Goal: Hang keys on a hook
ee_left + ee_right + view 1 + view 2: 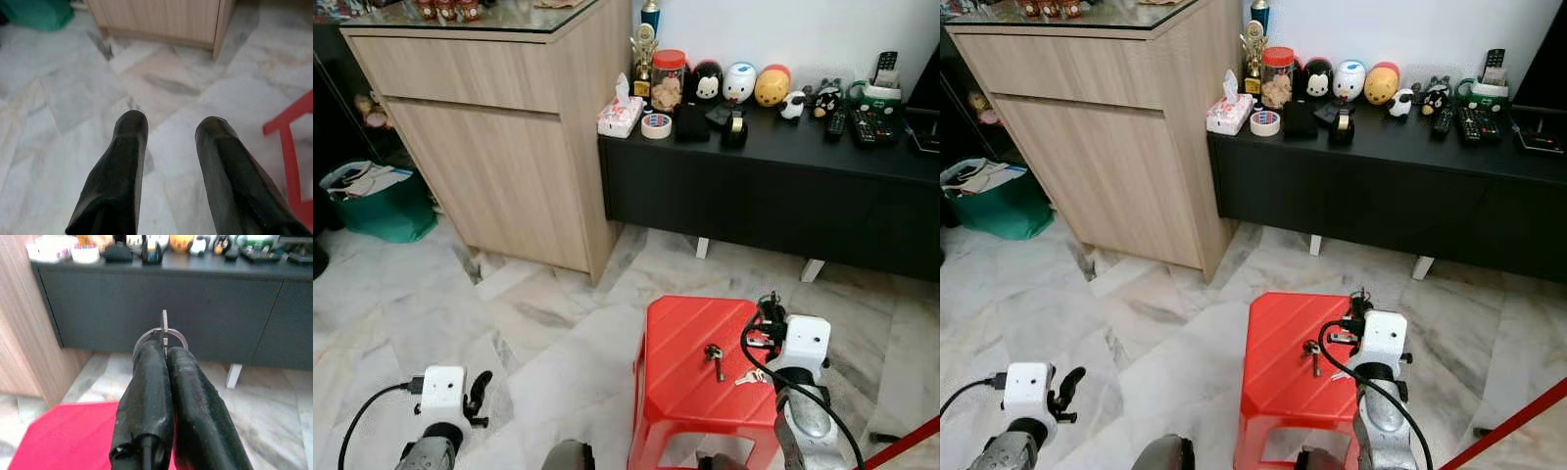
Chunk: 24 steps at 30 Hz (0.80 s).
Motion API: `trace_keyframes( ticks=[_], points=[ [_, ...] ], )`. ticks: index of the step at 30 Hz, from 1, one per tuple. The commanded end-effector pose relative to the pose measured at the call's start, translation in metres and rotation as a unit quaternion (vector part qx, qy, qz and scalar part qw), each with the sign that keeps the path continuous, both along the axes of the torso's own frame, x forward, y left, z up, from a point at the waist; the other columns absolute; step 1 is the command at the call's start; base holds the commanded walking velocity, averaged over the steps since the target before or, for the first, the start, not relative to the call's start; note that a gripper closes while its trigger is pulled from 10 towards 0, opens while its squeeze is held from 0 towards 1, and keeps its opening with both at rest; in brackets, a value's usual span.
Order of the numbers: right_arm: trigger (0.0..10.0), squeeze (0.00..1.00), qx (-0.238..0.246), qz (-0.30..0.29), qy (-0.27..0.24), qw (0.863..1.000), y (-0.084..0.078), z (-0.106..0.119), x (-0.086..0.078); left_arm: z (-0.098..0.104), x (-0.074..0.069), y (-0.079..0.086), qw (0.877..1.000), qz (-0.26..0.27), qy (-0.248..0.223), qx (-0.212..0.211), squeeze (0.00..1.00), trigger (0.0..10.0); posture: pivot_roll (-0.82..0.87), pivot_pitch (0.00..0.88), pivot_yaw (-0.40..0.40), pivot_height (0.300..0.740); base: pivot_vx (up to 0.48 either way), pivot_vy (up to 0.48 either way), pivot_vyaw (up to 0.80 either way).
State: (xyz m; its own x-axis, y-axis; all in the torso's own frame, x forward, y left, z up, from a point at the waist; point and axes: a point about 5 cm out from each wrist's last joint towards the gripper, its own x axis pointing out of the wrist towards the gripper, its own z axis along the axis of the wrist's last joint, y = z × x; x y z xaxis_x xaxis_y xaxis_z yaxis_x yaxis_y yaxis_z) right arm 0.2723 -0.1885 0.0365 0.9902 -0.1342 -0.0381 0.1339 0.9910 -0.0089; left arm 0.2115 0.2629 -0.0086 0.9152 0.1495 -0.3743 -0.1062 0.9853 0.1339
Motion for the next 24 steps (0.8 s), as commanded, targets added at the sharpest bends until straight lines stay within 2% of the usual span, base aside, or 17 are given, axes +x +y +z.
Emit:
trace_keyframes(
  ticks=[1, 8, 14, 17, 21, 23, 24],
  points=[
    [10.0, 0.00, -0.002, -0.006, -0.015, 1.000, 0.001, 0.007, 0.000, -0.008, -0.007, 0.004, 1.000, 0.017, 0.017, -0.004, 0.00, 10.0, 0.08, 0.000, 0.004, 0.645, 0.000, 0.000, 0.00],
    [10.0, 0.00, -0.001, 0.011, -0.005, 1.000, 0.007, 0.010, -0.005, -0.027, -0.021, 0.005, 0.997, 0.039, 0.066, -0.015, 0.00, 10.0, 0.06, 0.000, -0.007, 0.645, 0.000, 0.000, 0.00],
    [10.0, 0.00, 0.004, -0.001, 0.025, 1.000, 0.000, 0.005, -0.005, -0.045, -0.036, 0.003, 0.991, 0.060, 0.119, -0.026, 0.00, 10.0, 0.06, 0.000, -0.017, 0.645, 0.000, 0.000, 0.00],
    [10.0, 0.00, 0.007, -0.014, 0.033, 0.999, -0.005, 0.006, -0.004, -0.051, -0.045, 0.003, 0.988, 0.072, 0.134, -0.030, 0.00, 10.0, 0.05, 0.000, -0.022, 0.645, 0.000, 0.000, 0.00],
    [10.0, 0.00, 0.003, -0.014, 0.038, 0.999, -0.006, 0.007, -0.003, -0.054, -0.048, 0.001, 0.987, 0.071, 0.143, -0.029, 0.00, 10.0, 0.05, 0.000, -0.027, 0.645, 0.000, 0.000, 0.00],
    [10.0, 0.00, 0.003, -0.013, 0.040, 0.999, -0.007, 0.006, -0.003, -0.057, -0.053, 0.002, 0.985, 0.079, 0.152, -0.032, 0.00, 10.0, 0.06, 0.000, -0.031, 0.645, 0.000, 0.000, 0.00],
    [10.0, 0.00, 0.003, -0.011, 0.041, 0.999, -0.006, 0.006, -0.003, -0.061, -0.060, 0.001, 0.982, 0.084, 0.163, -0.036, 0.00, 10.0, 0.06, 0.000, -0.031, 0.645, 0.000, 0.000, 0.00]
  ],
)
